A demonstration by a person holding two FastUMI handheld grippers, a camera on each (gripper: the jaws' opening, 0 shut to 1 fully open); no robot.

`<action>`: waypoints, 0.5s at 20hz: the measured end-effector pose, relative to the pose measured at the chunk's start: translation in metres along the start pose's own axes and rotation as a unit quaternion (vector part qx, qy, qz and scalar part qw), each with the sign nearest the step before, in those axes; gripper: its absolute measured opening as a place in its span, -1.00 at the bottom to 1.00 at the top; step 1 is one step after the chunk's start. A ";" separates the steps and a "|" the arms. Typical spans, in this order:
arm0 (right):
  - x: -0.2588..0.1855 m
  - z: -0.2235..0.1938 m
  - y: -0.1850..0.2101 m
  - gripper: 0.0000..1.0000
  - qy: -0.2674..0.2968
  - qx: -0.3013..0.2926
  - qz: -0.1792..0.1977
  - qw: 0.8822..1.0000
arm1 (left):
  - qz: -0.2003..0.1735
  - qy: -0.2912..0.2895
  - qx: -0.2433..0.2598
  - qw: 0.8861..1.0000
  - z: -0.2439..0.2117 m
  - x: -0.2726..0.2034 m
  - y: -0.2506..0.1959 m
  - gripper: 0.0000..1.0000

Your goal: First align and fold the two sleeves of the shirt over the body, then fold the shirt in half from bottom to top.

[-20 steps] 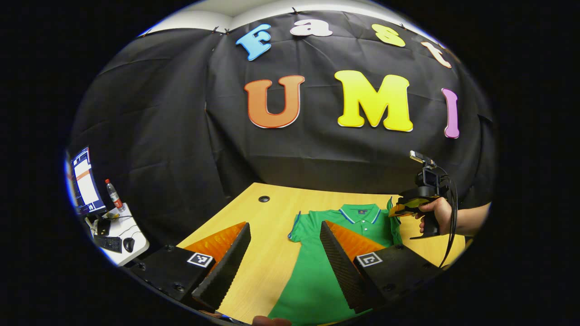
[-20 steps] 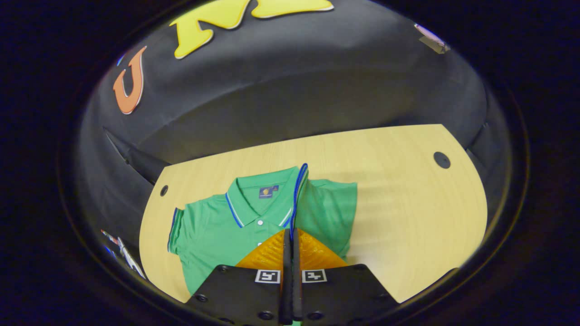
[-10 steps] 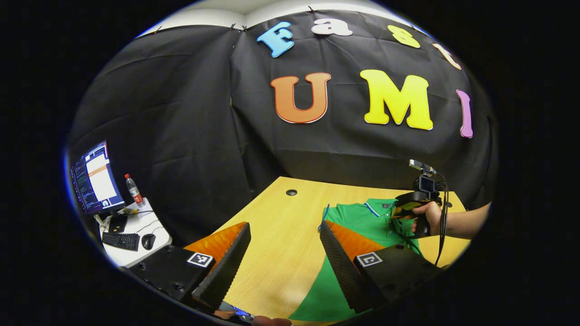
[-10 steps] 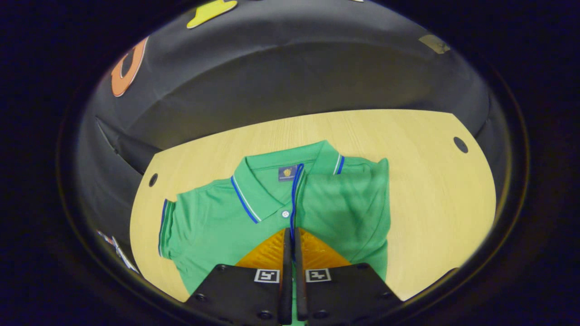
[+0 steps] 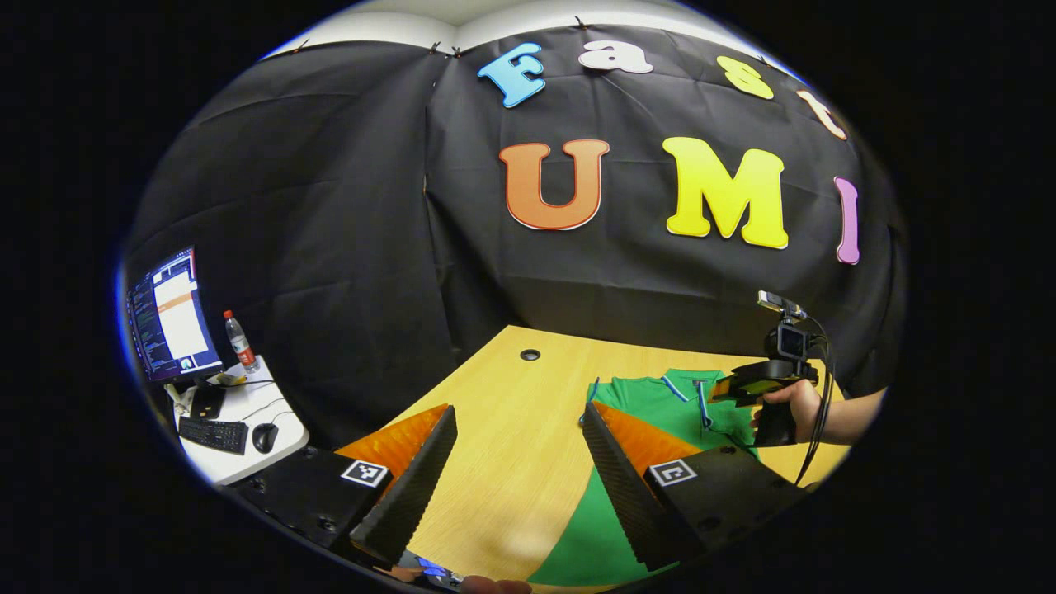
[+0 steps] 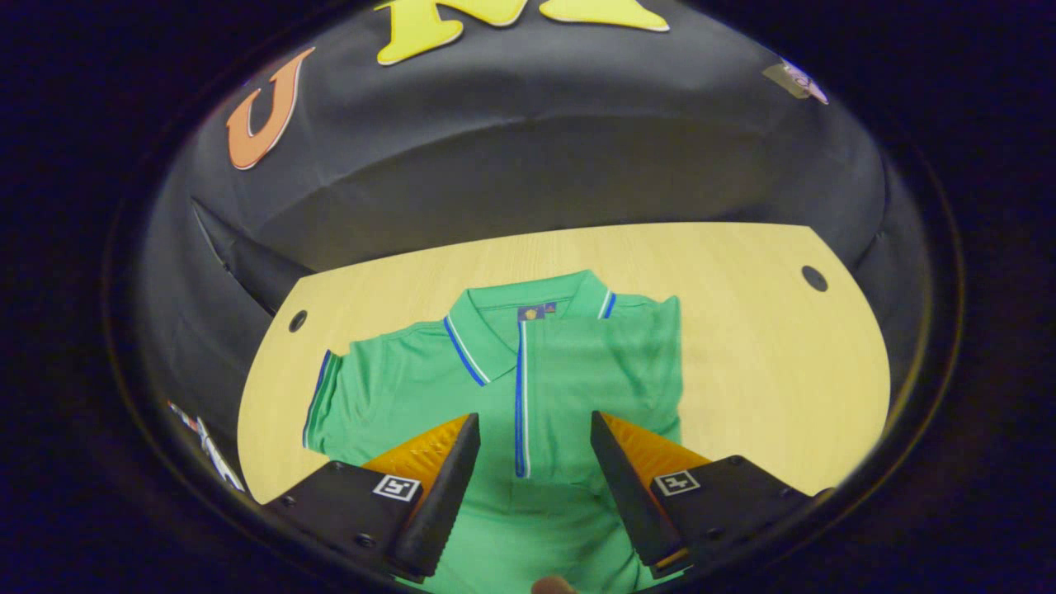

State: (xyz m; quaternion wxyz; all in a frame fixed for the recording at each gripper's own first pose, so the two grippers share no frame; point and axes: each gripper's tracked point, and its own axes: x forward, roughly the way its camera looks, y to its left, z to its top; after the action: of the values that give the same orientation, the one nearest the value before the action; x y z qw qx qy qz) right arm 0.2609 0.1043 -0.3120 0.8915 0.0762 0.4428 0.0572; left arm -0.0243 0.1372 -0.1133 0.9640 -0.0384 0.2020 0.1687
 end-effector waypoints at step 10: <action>-0.176 0.040 -0.059 0.75 -0.138 -0.049 0.028 0.989 | -0.151 0.025 0.030 0.988 0.007 0.077 -0.070 0.98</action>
State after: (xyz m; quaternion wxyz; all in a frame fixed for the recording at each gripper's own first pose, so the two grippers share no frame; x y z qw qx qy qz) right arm 0.1889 0.0136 -0.1616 0.9449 0.0516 0.3095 0.0931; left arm 0.0682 0.0963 -0.1371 0.9737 -0.0438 0.2233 0.0144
